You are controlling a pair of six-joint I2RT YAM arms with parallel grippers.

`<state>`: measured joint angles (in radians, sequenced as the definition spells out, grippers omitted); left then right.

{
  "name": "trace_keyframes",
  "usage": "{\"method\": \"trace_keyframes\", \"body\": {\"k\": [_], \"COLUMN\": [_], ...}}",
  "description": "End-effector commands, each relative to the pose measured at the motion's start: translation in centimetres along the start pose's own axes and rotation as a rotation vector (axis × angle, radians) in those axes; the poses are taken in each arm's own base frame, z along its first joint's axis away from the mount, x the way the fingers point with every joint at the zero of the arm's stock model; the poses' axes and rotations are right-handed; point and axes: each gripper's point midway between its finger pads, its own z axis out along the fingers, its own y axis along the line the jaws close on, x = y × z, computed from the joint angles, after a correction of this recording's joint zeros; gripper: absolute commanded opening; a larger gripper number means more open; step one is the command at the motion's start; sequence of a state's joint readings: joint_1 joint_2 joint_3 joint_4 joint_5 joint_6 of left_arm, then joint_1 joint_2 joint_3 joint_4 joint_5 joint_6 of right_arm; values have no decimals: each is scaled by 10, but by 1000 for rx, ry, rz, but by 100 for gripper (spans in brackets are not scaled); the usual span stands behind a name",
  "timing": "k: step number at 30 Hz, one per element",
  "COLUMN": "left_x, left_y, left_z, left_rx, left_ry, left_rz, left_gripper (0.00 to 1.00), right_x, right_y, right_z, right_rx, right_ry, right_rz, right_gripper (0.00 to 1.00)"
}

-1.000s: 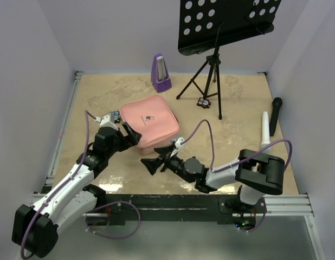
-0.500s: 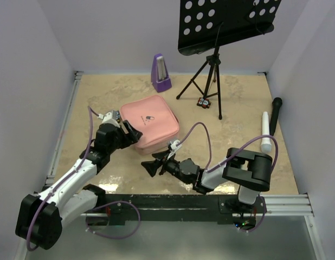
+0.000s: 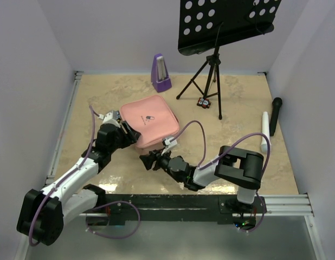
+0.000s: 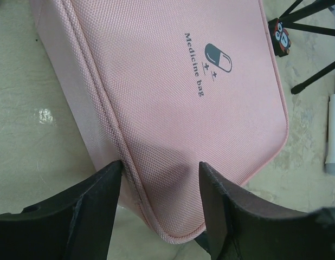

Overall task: Organize the medicine kit
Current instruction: Zip the medicine box at the center of the board.

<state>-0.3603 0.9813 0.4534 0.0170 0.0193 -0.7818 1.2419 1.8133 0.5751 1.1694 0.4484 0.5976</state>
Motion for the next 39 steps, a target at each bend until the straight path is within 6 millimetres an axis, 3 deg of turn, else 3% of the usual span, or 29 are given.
{"method": "trace_keyframes", "body": {"k": [1,6,9,12,15,20,24,27,31,39], "left_x": [2,1,-12,-38,-59,-66,-41,-21,0,22], "left_y": [-3,-5,-7,-14,-32,-77,-93,-94,-81,-63], "left_z": [5,2,-11,-28,-40,-34,-19,-12,-3,7], "left_rx": [29,38,5,-25,19,237,350,389,369,339], "left_ry": [1,5,-20,-83,-141,-146,-13,64,131,182], "left_rz": [9,13,42,85,109,148,160,158,147,117], "left_gripper": [61,59,63,64,64,56,45,37,32,29], "right_x": [-8,-11,-12,-12,-10,-9,-7,-9,-6,-4], "right_y": [1,2,5,5,0,1,1,6,7,5], "right_z": [10,5,-3,-12,-17,-14,-12,-9,-5,6], "right_rx": [40,34,14,4,14,15,20,10,13,47], "right_ry": [-31,-22,-3,16,21,27,32,28,34,32], "right_rz": [25,37,39,41,44,40,50,70,75,71], "right_gripper": [63,71,73,74,74,73,73,73,74,74]}}
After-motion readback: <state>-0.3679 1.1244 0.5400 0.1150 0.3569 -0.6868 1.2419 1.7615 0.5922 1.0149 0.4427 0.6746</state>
